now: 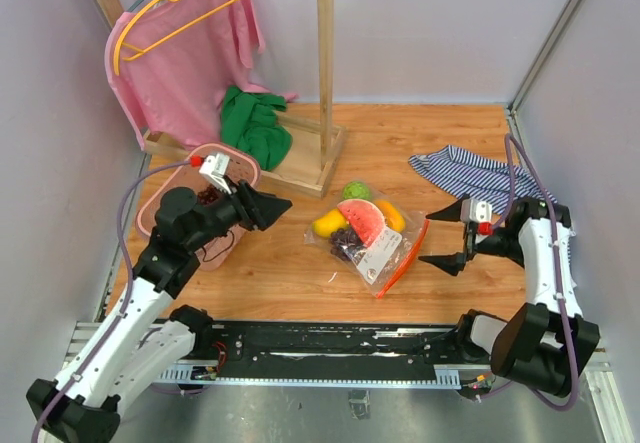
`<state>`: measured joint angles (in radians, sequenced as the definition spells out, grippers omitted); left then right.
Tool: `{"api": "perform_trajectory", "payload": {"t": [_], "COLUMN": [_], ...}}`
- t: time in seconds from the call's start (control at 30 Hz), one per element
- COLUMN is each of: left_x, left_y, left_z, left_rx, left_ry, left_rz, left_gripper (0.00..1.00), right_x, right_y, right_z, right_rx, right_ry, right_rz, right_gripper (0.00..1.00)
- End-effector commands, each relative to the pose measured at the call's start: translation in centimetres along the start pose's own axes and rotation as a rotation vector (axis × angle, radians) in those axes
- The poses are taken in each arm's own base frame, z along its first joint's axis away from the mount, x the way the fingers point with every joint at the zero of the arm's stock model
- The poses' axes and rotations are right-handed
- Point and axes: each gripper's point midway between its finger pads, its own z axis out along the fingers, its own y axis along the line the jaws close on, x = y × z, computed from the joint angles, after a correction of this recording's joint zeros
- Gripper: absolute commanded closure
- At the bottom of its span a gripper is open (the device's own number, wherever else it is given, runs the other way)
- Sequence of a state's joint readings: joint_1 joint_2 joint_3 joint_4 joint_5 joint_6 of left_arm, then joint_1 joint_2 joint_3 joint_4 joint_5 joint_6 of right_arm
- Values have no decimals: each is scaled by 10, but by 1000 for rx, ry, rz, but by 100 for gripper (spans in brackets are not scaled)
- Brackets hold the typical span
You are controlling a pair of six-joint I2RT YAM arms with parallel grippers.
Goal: Open the zip-top bag and remove the fake food
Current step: Pick up the fake fruit from the zipper food storage bag.
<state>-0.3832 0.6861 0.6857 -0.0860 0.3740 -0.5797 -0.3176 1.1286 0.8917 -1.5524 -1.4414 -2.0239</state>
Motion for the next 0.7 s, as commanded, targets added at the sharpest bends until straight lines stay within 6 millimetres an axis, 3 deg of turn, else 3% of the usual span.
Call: {"api": "perform_trajectory", "payload": {"t": [0.0, 0.33, 0.53, 0.67], "left_x": [5, 47, 67, 72], "left_y": [-24, -39, -31, -25], "left_z": [9, 51, 87, 111], "left_rx": [74, 91, 84, 81], "left_ry": [-9, 95, 149, 151], "left_rz": [-16, -6, 29, 43], "left_gripper": [36, 38, 36, 31], "right_x": [4, 55, 86, 102], "right_y": [9, 43, 29, 27], "right_z": [-1, -18, -11, 5], "right_rx": [-71, -228, -178, -210], "right_ry": [60, 294, 323, 336], "right_rz": [-142, -215, -242, -276], "right_gripper": [9, 37, 73, 83]}}
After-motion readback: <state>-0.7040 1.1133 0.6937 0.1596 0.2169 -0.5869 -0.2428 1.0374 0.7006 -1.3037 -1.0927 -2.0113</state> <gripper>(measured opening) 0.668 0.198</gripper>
